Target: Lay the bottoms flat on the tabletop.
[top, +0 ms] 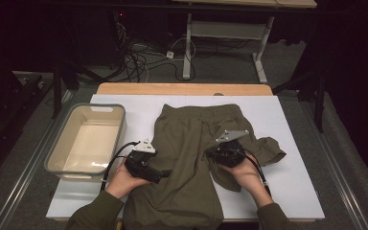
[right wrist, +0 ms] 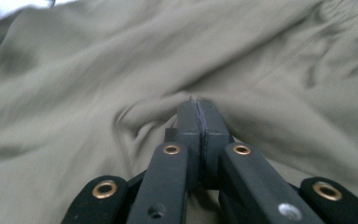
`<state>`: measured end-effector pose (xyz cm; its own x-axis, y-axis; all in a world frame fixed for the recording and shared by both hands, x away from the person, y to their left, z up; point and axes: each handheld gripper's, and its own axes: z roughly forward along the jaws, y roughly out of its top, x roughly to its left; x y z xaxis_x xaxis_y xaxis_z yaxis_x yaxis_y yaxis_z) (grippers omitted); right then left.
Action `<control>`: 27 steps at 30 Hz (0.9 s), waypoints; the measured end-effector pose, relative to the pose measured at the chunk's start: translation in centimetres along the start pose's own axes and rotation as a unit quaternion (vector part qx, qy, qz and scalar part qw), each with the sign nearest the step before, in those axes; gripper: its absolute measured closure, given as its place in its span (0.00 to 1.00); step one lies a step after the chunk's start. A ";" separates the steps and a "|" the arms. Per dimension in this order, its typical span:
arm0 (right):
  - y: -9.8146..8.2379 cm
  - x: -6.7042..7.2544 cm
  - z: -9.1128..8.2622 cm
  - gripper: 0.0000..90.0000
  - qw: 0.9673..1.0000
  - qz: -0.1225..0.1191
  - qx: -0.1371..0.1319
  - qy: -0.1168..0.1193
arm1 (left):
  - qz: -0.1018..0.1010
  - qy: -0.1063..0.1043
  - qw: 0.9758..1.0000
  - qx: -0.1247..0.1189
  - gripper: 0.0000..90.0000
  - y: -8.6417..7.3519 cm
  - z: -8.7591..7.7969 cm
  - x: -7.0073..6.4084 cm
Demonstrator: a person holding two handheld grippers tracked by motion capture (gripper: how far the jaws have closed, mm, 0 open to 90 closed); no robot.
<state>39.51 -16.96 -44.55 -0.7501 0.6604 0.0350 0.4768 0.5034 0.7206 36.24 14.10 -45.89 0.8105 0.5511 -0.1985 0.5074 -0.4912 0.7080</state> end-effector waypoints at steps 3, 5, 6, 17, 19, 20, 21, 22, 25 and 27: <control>0.9 -0.6 0.9 1.00 1.000 0.011 -0.007 0.001 | 0.001 0.000 1.000 0.001 0.06 0.0 0.0 0.0; 1.2 -0.9 1.5 1.00 1.000 0.017 -0.010 -0.001 | 0.001 -0.001 1.000 0.002 0.05 0.0 0.0 0.0; 1.3 -1.0 1.9 1.00 1.000 0.021 -0.008 0.002 | 0.002 -0.002 1.000 0.003 0.05 0.0 0.1 0.0; 0.5 -1.0 -1.1 0.58 0.999 0.010 -0.023 0.024 | 0.010 -0.002 1.000 0.004 0.05 -0.1 0.2 -0.2; 0.2 -1.1 -2.0 0.54 0.999 0.010 -0.033 0.024 | 0.011 -0.003 1.000 0.003 0.05 -0.1 0.1 -0.3; 0.0 -1.1 -2.5 0.54 0.999 0.010 -0.036 0.024 | 0.013 -0.005 1.000 0.004 0.05 -0.1 0.0 -0.4; -0.2 -1.2 -3.0 0.54 0.999 0.011 -0.037 0.026 | 0.016 -0.007 1.000 0.005 0.05 -0.2 -0.1 -0.5; -0.5 -1.2 -3.5 0.55 0.999 0.012 -0.040 0.030 | 0.020 -0.006 1.000 0.006 0.05 -0.3 -0.2 -0.7; -1.3 -0.8 -4.7 0.55 0.998 -0.001 -0.043 0.034 | 0.024 -0.018 1.000 0.005 0.05 -0.7 -0.6 -1.0; -1.9 -0.5 -5.3 0.54 0.999 -0.002 -0.038 0.035 | 0.021 -0.020 1.000 -0.001 0.05 -1.0 -0.9 -1.1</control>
<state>36.54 -21.26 -42.25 -0.7832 0.6169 0.0775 0.4392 0.4606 0.7713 34.52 14.59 -45.79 0.8421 0.5031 -0.1946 0.4717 -0.5120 0.7178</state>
